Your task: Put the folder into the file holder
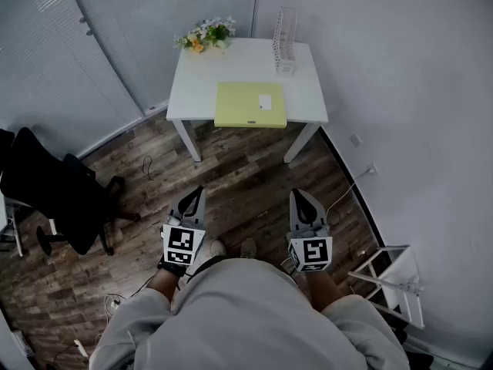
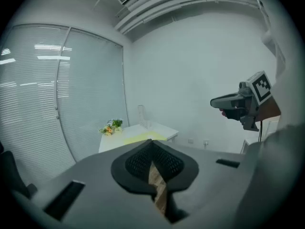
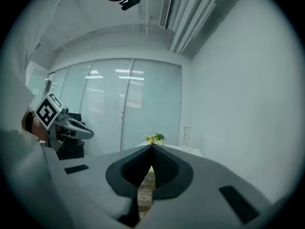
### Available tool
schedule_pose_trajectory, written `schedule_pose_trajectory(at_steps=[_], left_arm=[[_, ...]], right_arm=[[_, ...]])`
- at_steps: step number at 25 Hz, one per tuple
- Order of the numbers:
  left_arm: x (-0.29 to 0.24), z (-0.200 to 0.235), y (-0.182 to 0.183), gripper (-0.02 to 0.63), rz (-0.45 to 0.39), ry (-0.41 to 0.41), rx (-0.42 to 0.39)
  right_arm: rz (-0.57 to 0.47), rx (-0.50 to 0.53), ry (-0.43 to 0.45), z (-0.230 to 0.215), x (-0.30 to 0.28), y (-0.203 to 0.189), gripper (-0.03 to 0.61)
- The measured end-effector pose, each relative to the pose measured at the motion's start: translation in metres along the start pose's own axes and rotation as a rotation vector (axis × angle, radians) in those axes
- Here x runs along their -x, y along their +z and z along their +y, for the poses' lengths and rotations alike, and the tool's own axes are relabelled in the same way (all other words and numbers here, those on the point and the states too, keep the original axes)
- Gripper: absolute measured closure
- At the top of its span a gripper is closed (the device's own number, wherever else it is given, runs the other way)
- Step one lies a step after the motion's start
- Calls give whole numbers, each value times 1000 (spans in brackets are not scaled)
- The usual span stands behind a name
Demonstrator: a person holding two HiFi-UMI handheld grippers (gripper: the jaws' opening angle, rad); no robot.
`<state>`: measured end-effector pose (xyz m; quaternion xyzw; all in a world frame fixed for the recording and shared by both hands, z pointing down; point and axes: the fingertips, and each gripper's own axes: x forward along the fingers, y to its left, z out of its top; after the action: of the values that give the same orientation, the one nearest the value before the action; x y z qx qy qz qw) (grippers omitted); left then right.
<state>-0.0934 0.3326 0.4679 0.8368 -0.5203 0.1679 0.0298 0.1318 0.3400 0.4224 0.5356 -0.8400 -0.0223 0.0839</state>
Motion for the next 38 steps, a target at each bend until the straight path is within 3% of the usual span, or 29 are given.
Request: schedule_pose_trajectory(at_steps=[14, 18, 20, 24, 38], left_arm=[[-6, 6, -9, 606, 19, 4, -4], [-10, 6, -9, 606, 23, 10, -3], [-12, 7, -10, 606, 26, 16, -3], [-18, 10, -10, 606, 39, 32, -1], [-47, 23, -28, 606, 99, 103, 29]], right_arm=[[8, -24, 11, 1, -9, -7, 566], [-35, -72, 31, -4, -11, -5, 558], [-42, -107, 38, -9, -15, -5, 208], [-47, -63, 5, -20, -18, -5, 182], [-6, -44, 49, -56, -73, -28, 184]])
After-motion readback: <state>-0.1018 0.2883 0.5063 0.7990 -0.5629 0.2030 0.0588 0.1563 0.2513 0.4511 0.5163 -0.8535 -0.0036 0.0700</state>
